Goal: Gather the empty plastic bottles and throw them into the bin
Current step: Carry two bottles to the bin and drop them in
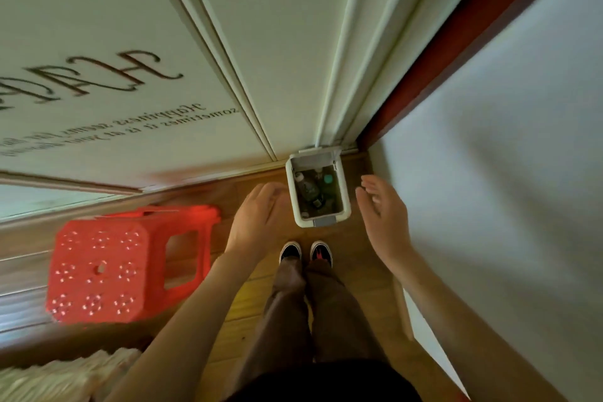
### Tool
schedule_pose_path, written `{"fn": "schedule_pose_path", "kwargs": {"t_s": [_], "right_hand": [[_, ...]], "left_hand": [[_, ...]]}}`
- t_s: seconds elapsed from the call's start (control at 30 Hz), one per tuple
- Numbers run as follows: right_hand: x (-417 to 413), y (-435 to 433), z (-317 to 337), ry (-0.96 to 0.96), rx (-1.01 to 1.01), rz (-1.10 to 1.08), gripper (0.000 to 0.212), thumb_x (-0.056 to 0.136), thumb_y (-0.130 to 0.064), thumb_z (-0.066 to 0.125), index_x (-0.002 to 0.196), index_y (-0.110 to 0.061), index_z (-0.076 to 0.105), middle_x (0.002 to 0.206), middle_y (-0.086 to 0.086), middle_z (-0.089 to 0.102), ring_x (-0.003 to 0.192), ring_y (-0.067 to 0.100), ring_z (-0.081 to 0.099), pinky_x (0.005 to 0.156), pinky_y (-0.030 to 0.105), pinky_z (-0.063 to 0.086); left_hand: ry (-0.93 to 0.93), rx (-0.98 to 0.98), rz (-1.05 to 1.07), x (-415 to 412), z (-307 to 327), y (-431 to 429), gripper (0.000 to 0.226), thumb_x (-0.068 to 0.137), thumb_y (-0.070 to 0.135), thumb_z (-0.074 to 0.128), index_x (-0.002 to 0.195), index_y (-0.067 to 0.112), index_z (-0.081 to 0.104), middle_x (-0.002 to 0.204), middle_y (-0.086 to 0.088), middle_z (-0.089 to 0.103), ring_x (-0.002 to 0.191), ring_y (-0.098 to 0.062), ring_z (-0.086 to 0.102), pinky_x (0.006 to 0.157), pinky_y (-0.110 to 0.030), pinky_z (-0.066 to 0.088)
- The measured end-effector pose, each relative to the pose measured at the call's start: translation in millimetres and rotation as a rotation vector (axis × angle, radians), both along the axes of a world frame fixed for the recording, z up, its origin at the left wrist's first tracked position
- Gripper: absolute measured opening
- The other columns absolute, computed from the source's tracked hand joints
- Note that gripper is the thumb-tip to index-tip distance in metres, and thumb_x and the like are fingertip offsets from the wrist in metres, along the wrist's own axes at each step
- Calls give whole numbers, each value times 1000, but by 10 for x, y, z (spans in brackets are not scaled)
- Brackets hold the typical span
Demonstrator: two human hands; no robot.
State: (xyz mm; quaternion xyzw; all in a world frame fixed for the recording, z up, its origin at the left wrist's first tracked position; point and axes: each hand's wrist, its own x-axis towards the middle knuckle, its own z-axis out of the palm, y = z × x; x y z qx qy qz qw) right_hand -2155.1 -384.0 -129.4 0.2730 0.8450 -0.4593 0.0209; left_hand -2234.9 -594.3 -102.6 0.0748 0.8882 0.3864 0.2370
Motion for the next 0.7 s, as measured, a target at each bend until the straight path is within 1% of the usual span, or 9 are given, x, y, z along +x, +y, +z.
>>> {"fn": "schedule_pose_path", "kwargs": {"t_s": [0.07, 0.17, 0.27, 0.33, 0.43, 0.47, 0.5, 0.6, 0.7], "right_hand": [[172, -27, 578, 50, -3, -25, 28, 100, -28, 50, 124, -16, 58, 115, -8, 61, 104, 4, 58, 85, 3, 41], [476, -70, 1167, 70, -18, -49, 27, 99, -25, 51, 123, -15, 60, 113, -11, 59, 95, -5, 57, 78, -6, 36], [785, -64, 1420, 61, -28, -40, 28, 98, -33, 50, 121, -20, 59, 113, -14, 60, 96, -1, 59, 79, 0, 40], [1008, -44, 1406, 21, -39, -60, 28, 98, -35, 51, 119, -20, 61, 112, -10, 64, 97, 4, 60, 82, 11, 45], [1311, -29, 1296, -20, -47, -131, 27, 98, -34, 52, 115, -18, 64, 104, -3, 67, 90, 4, 62, 83, 28, 55], [1401, -9, 1253, -44, -56, -155, 24, 98, -31, 52, 114, -18, 64, 103, -1, 67, 91, 9, 63, 86, 35, 55], [1479, 11, 1225, -68, -72, -179, 22, 99, -28, 51, 112, -17, 64, 104, 2, 67, 93, 16, 64, 86, 36, 54], [1677, 107, 1218, -91, -130, -253, 21, 100, -27, 48, 110, -15, 63, 105, 7, 68, 98, 25, 63, 76, 26, 46], [1779, 233, 1359, -49, -139, -322, 19, 100, -26, 49, 109, -16, 62, 101, 2, 66, 89, 14, 62, 72, 17, 44]], "left_hand": [[21, 36, 0, 172, 586, -71, 34, 95, 33, 43, 117, 18, 62, 109, 8, 59, 101, -13, 59, 84, -29, 47], [63, 34, -12, 445, 1177, -227, 43, 91, 39, 39, 121, 17, 62, 112, 8, 61, 98, -9, 57, 78, -18, 42], [76, 29, -18, 679, 1447, -392, 46, 91, 41, 39, 123, 18, 62, 117, 10, 60, 103, -5, 56, 81, -14, 39], [81, -7, -41, 823, 1458, -497, 44, 93, 40, 41, 124, 18, 62, 120, 8, 61, 105, -4, 56, 85, -19, 40], [47, -81, -70, 976, 1301, -657, 33, 99, 30, 48, 124, 15, 62, 123, 1, 63, 108, -9, 58, 88, -22, 40], [32, -98, -61, 1021, 1243, -688, 31, 99, 27, 49, 123, 14, 63, 123, -1, 65, 110, -12, 59, 88, -22, 39], [11, -112, -50, 1061, 1188, -705, 29, 99, 26, 50, 122, 14, 64, 122, -2, 66, 111, -15, 60, 87, -22, 39], [-57, -106, 3, 1169, 1123, -649, 26, 99, 27, 49, 116, 17, 66, 113, 3, 67, 107, -16, 62, 82, -23, 38], [-46, -65, 7, 1139, 1168, -401, 24, 99, 28, 48, 113, 20, 65, 105, 9, 65, 102, -14, 61, 79, -23, 40]]}}
